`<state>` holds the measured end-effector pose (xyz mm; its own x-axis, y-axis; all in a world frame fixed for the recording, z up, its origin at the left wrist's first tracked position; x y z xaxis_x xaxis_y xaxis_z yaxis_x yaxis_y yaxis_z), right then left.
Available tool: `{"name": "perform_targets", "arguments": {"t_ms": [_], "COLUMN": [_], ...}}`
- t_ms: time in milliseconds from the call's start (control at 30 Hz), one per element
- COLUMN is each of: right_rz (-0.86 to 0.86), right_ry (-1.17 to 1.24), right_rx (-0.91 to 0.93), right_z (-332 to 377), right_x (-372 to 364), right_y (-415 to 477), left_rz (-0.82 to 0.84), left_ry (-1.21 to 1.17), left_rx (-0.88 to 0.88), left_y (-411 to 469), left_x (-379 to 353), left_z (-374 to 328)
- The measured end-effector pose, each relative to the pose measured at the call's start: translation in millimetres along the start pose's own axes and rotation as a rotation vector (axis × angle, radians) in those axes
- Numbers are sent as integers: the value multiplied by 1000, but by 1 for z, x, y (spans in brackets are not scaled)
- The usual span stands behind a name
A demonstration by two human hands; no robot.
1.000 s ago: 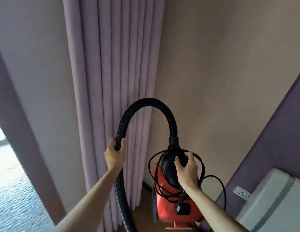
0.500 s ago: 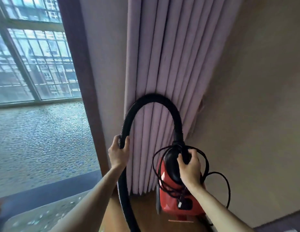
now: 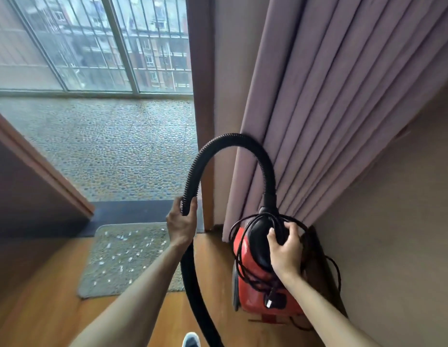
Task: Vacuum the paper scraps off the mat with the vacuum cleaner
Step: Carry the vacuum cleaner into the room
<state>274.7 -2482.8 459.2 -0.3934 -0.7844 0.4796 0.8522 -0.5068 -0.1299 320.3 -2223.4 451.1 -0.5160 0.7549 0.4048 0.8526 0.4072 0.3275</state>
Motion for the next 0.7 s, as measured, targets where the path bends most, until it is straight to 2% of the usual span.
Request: {"name": "perform_targets", "arguments": {"t_ms": [333, 700], "right_rz": [34, 22], "right_ry": [-58, -111], "right_rx": [-78, -134], "right_z": [-82, -181], "right_x": [-76, -155], "right_y": [-4, 17], "left_rz": [108, 258], "left_ry": [108, 186], "left_rx": [97, 228], "left_y": [-19, -50], "left_x": [-7, -57], "left_z": [109, 233]}}
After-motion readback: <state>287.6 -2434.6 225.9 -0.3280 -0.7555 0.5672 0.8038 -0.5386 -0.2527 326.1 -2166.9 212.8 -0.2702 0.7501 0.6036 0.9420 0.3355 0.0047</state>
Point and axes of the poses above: each hand's wrist, its own y-axis towards the middle knuckle, its own x-axis out of the back of the hand, z = x × y, the point moved 2 cm from there along y, towards the middle knuckle, and after that the axes turned 15 degrees about -x, right-handed, at the moved point
